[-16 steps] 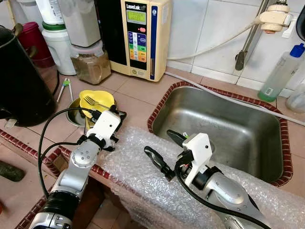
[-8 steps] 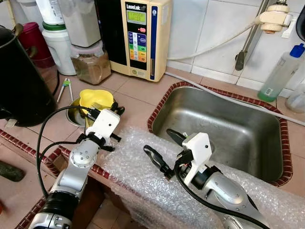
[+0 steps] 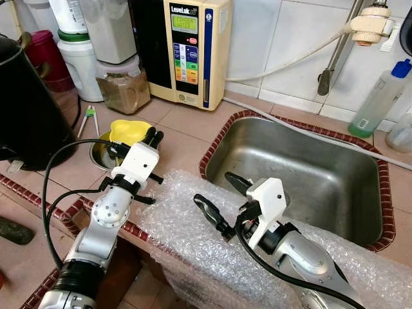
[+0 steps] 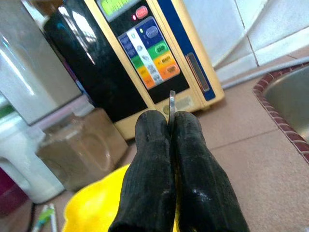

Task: Kitchen organization

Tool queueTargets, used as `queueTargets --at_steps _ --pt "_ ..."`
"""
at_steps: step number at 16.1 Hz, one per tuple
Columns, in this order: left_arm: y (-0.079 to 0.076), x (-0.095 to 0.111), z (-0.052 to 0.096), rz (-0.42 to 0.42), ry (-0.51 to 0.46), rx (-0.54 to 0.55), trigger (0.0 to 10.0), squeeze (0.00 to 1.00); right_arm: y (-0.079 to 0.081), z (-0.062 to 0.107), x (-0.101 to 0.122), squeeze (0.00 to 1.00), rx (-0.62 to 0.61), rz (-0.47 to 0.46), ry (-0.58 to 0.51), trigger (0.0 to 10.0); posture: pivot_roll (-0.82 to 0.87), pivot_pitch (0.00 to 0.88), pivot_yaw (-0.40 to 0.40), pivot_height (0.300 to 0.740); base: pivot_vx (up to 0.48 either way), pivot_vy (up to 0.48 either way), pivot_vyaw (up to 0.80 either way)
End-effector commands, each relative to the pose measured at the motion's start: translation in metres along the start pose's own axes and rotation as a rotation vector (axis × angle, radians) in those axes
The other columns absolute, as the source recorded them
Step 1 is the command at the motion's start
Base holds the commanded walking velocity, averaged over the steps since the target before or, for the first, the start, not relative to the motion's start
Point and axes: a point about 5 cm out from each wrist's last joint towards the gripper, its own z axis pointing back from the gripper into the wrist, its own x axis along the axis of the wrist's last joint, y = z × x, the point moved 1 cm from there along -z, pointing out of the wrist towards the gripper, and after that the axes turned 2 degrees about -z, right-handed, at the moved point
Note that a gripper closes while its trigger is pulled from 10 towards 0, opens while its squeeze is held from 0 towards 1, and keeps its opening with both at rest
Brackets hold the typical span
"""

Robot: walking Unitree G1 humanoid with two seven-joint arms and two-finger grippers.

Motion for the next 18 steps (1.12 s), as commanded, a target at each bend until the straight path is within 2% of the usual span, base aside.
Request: queueTargets --at_steps 1,3,7,8,9,11,12,14,16,18 --pt "0.007 0.009 -0.001 -0.030 -0.050 0.026 0.0 0.00 -0.003 -0.001 0.000 0.00 -0.010 0.007 -0.002 10.0 0.02 0.038 0.016 0.740 0.000 0.000 0.00" --pt "0.008 0.037 -0.011 -0.069 -0.195 -0.021 0.0 0.00 -0.005 -0.002 0.001 0.00 -0.018 0.013 -0.009 10.0 0.02 0.035 0.013 0.740 0.000 0.000 0.00" --pt "0.016 0.057 -0.022 -0.134 -0.274 -0.015 0.0 0.00 -0.009 -0.003 0.004 0.00 -0.042 0.025 -0.025 10.0 0.02 0.034 0.012 0.740 0.000 0.000 0.00" --pt "0.013 0.064 -0.024 -0.131 -0.307 -0.035 0.0 0.00 -0.012 -0.002 0.004 0.00 -0.064 0.029 -0.030 10.0 0.01 0.029 0.014 0.740 0.000 0.000 0.00" --pt "0.004 0.070 -0.026 -0.085 -0.326 -0.103 0.0 0.00 -0.014 -0.002 0.004 0.00 -0.080 0.041 -0.033 10.0 0.01 0.029 0.014 0.740 0.000 0.000 0.00" --pt "-0.011 0.080 -0.029 -0.050 -0.360 -0.224 0.0 0.00 -0.017 -0.002 0.005 0.00 -0.083 0.089 -0.023 10.0 0.01 0.030 0.014 0.740 0.000 0.000 0.00" --pt "-0.016 0.081 -0.032 0.031 -0.340 -0.257 0.0 0.00 -0.017 -0.003 0.003 0.00 -0.063 0.129 -0.005 10.0 0.01 0.030 0.014 0.740 0.000 0.000 0.00" --pt "-0.028 0.082 -0.038 0.315 -0.256 -0.322 0.0 0.00 -0.024 -0.002 0.003 0.00 -0.061 0.177 0.008 10.0 0.01 0.032 0.012 0.740 0.000 0.000 0.00" --pt "-0.034 0.084 -0.038 0.319 -0.256 -0.391 0.0 0.00 -0.038 0.000 0.006 0.00 -0.113 0.274 0.010 10.0 0.00 0.034 0.015 0.740 0.000 0.000 0.00" --pt "-0.038 0.089 -0.039 0.431 -0.240 -0.429 0.0 0.00 -0.048 0.000 0.012 0.00 -0.163 0.334 -0.007 10.0 0.00 0.036 0.016 0.740 0.000 0.000 0.00"
